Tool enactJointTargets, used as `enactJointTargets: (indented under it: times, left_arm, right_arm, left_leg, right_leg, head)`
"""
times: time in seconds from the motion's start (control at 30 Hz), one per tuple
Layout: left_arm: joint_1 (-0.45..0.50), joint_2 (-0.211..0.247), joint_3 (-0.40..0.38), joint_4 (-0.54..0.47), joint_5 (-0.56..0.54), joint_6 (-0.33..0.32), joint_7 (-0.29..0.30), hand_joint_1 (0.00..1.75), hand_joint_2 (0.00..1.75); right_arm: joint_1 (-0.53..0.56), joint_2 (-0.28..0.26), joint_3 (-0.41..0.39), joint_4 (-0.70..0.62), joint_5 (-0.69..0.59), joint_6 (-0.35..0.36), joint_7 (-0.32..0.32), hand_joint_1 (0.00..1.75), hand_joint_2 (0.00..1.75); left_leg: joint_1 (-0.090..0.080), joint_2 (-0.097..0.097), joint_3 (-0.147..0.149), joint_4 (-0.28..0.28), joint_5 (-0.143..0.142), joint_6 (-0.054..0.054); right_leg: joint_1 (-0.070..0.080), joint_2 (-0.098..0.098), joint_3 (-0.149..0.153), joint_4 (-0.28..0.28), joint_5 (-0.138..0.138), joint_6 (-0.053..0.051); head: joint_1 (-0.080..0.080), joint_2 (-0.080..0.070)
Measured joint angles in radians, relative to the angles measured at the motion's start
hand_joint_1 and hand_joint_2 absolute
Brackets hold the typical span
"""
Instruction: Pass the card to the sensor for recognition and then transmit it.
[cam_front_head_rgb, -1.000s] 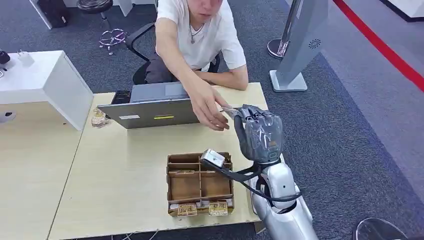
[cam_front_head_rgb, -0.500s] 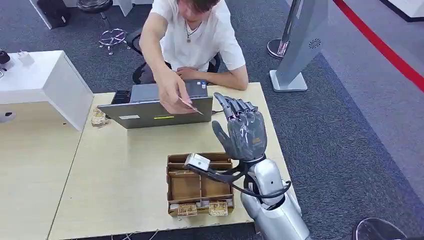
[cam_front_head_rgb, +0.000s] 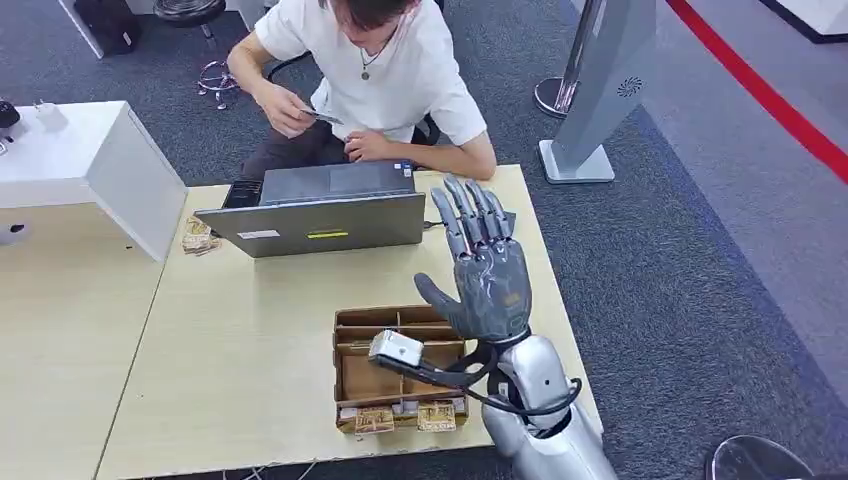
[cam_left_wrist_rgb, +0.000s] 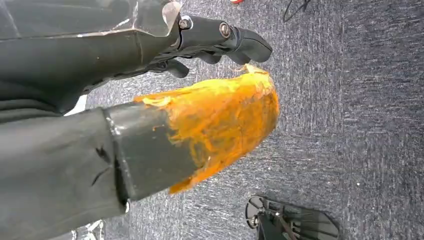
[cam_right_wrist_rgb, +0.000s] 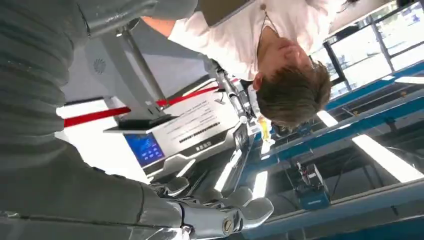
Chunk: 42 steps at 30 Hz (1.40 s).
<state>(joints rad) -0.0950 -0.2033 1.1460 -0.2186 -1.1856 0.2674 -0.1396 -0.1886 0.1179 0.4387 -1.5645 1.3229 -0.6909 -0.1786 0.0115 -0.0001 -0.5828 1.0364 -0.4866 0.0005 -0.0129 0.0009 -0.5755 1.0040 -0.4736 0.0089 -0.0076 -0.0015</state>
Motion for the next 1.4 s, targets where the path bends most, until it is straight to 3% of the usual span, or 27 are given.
enactJointTargets:
  times: [0.37, 0.67, 0.97, 1.4]
  left_arm:
    - [0.001, 0.000, 0.000, 0.000, 0.011, 0.008, 0.000, 0.00, 0.00]
    - [0.001, 0.000, 0.000, 0.000, 0.013, 0.008, 0.002, 0.00, 0.00]
    - [0.001, 0.001, 0.000, 0.000, 0.013, 0.008, 0.005, 0.00, 0.00]
    - [0.001, 0.002, 0.000, 0.000, 0.010, 0.006, 0.005, 0.00, 0.00]
  right_arm:
    - [0.107, -0.010, 0.020, -0.058, -0.137, 0.000, -0.083, 0.00, 1.75]
    - [0.145, -0.037, 0.053, -0.064, -0.144, 0.000, -0.085, 0.00, 1.75]
    - [0.167, -0.104, 0.116, -0.032, -0.119, 0.004, -0.040, 0.00, 1.75]
    - [0.164, -0.176, 0.166, 0.060, -0.027, 0.081, 0.053, 0.00, 1.75]
  left_leg:
    - [0.000, 0.000, 0.000, 0.000, 0.000, 0.000]
    - [0.000, 0.000, 0.000, 0.000, 0.000, 0.000]
    - [0.000, 0.000, -0.001, 0.000, 0.000, 0.000]
    - [0.000, 0.000, -0.001, 0.000, 0.000, 0.000]
  right_leg:
    - [0.000, 0.000, 0.000, 0.000, 0.000, 0.000]
    - [0.000, 0.000, 0.000, 0.000, 0.000, 0.000]
    - [0.000, 0.000, 0.000, 0.000, 0.000, 0.000]
    - [0.000, 0.000, 0.000, 0.000, 0.000, 0.000]
  head:
    - [0.000, 0.000]
    - [0.000, 0.000]
    - [0.000, 0.000]
    - [0.000, 0.000]
